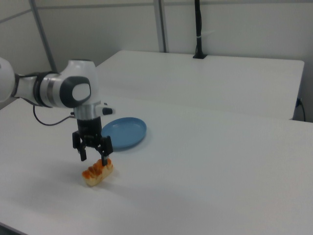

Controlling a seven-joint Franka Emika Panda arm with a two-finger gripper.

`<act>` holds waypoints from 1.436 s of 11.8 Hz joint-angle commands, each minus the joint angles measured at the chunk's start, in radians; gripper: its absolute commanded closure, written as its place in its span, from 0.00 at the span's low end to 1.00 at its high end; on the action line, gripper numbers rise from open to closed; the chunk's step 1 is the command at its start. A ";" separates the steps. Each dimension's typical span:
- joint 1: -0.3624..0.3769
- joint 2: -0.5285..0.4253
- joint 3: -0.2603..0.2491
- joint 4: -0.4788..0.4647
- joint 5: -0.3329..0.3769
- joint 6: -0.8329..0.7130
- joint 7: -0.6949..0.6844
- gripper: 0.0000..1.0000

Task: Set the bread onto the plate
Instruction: 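Lower the gripper onto the glazed bread roll and close it, then lift the bread roll and carry it over the blue plate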

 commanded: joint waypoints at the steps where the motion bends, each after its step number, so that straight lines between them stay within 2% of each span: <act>1: 0.016 0.054 0.002 -0.043 -0.048 0.103 0.098 0.00; 2: 0.032 0.075 0.002 -0.049 -0.053 0.129 0.123 0.01; 3: 0.036 0.091 0.002 -0.052 -0.053 0.161 0.161 0.07; 4: 0.038 0.099 0.003 -0.055 -0.055 0.172 0.180 0.25; 5: 0.036 0.090 0.003 -0.052 -0.056 0.167 0.177 0.52; 6: 0.036 0.068 0.009 -0.046 -0.055 0.143 0.168 0.63; 7: 0.035 0.036 0.013 -0.032 -0.053 0.091 0.143 0.64; 8: 0.027 0.013 0.013 0.030 -0.033 -0.003 0.066 0.64; 9: 0.024 0.013 0.013 0.125 0.011 -0.105 -0.004 0.64; 10: 0.021 0.023 0.003 0.220 0.060 -0.157 -0.063 0.64; 11: 0.015 0.049 -0.003 0.301 0.077 -0.164 -0.085 0.64; 14: 0.004 0.273 -0.004 0.600 0.076 -0.164 -0.086 0.63; 17: -0.013 0.455 -0.012 0.812 0.076 -0.149 -0.076 0.60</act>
